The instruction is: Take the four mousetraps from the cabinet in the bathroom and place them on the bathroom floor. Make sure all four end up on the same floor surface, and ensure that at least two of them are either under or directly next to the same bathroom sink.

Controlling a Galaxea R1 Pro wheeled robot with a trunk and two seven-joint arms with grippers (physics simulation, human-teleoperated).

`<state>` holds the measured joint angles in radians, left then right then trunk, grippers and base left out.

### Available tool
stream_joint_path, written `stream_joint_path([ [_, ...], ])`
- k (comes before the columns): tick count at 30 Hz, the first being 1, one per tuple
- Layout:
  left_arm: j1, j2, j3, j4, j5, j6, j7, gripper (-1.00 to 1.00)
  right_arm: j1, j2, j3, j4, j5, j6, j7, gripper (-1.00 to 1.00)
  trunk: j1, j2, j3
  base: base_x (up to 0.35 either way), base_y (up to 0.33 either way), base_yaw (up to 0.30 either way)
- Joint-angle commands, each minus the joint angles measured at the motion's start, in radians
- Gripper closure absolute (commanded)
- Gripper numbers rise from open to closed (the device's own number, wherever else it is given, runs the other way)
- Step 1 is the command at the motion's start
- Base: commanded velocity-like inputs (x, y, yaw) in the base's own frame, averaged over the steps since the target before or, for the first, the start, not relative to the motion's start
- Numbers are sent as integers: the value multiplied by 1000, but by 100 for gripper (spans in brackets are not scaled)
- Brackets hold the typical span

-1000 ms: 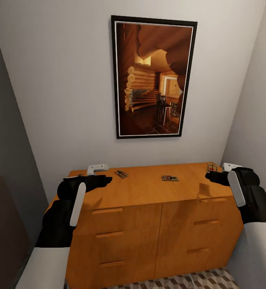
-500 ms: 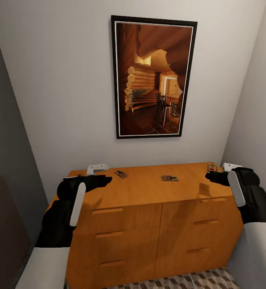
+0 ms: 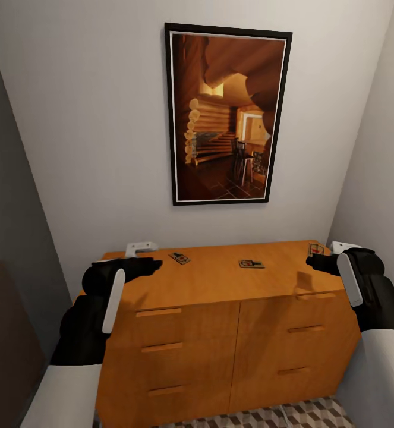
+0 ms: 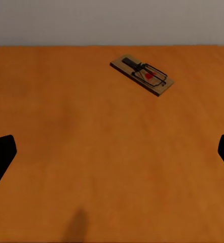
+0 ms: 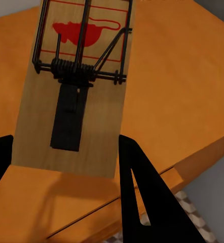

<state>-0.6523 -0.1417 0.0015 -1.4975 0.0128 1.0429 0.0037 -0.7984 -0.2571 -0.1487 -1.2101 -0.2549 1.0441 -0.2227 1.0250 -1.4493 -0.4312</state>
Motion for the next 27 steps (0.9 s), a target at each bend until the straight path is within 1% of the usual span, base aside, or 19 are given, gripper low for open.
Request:
stream_joint_path([
  [1, -1, 0, 0, 0, -9, 4, 0, -100, -1, 0, 0, -1, -13, 3, -9, 100, 0, -1, -1, 0, 0, 0],
  [2, -1, 1, 0, 1, -19, 4, 1, -100, -1, 0, 0, -1, -13, 3, -9, 100, 0, -1, -1, 0, 0, 0],
  [3, -4, 2, 0, 4, -43, 4, 1, -100, -1, 0, 0, -1, -12, 3, -9, 100, 0, -1, -1, 0, 0, 0],
  [8, -22, 3, 0, 18, -100, 4, 2, -100, -1, -1, 1, -3, -11, 3, -9, 100, 0, -1, -1, 0, 0, 0],
  [9, -41, 7, 1, 27, -120, 4, 2, -100, -1, -1, 1, -3, -11, 3, -9, 100, 0, -1, -1, 0, 0, 0],
  [13, -81, 18, 2, 55, -155, 4, 2, -100, -1, -1, 1, -3, -11, 3, -9, 100, 0, -1, -1, 0, 0, 0],
  [14, -98, 27, 2, 74, -167, 4, 2, -100, -1, -1, 1, -3, -11, 3, -9, 100, 0, -1, -1, 0, 0, 0],
  [19, -134, 64, 4, 129, -183, 4, 2, -100, -1, -1, 1, -3, -10, 3, -9, 100, 0, -1, -1, 0, 0, 0],
  [23, -161, 103, 4, 164, -185, 4, 2, -100, -1, -1, 1, -3, -10, 3, -10, 100, 0, -1, -1, 0, 0, 0],
  [24, -173, 122, 4, 174, -183, 4, 1, -100, -1, -1, 1, -3, -10, 3, -11, 100, 0, -1, -1, 0, 0, 0],
  [27, -186, 145, 5, 184, -182, 4, 0, -100, -1, -1, 1, -3, -9, 3, -11, 100, 0, -1, -1, 0, 0, 0],
])
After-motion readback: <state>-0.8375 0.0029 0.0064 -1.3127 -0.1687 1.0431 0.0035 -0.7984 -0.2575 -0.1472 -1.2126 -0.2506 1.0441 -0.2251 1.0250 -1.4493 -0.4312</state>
